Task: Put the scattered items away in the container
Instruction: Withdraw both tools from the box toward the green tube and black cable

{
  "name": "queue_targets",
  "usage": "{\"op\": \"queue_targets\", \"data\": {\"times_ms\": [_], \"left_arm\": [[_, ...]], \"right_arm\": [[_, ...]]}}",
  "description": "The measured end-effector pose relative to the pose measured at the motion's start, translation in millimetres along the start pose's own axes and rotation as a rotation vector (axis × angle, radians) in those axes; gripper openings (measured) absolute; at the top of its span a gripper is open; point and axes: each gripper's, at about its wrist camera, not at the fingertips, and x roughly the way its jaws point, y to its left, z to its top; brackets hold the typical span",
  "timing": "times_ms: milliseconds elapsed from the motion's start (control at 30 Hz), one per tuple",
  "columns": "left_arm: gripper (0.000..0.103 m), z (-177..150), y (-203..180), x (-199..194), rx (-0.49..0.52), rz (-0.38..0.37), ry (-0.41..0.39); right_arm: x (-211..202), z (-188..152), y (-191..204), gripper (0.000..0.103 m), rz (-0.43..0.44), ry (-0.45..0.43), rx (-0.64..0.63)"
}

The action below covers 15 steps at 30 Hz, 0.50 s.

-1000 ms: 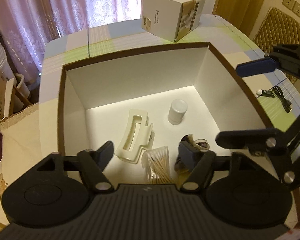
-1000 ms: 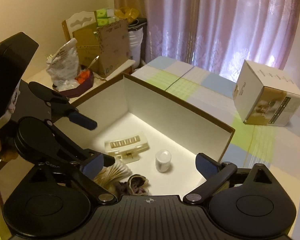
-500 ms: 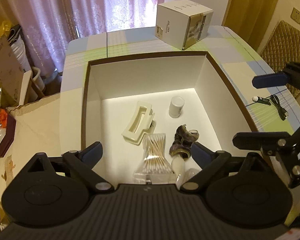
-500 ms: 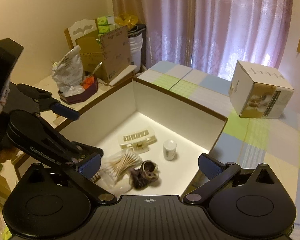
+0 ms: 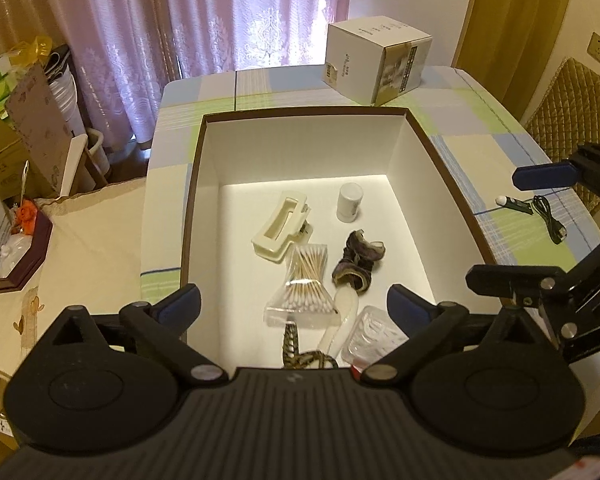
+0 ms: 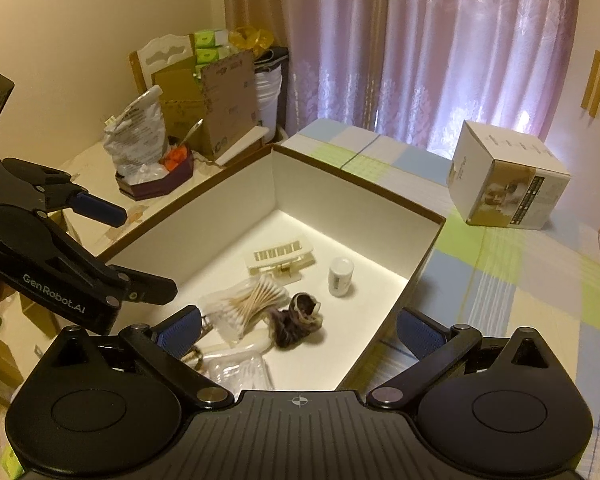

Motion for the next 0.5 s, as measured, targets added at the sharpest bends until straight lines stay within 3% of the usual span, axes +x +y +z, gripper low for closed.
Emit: {"op": "queue_targets", "data": {"times_ms": [500], "left_arm": [[0.099, -21, -18, -28, -0.005, 0.029, -0.018]], "right_arm": [[-23, -24, 15, 0.101, 0.009, 0.013, -0.029]]}}
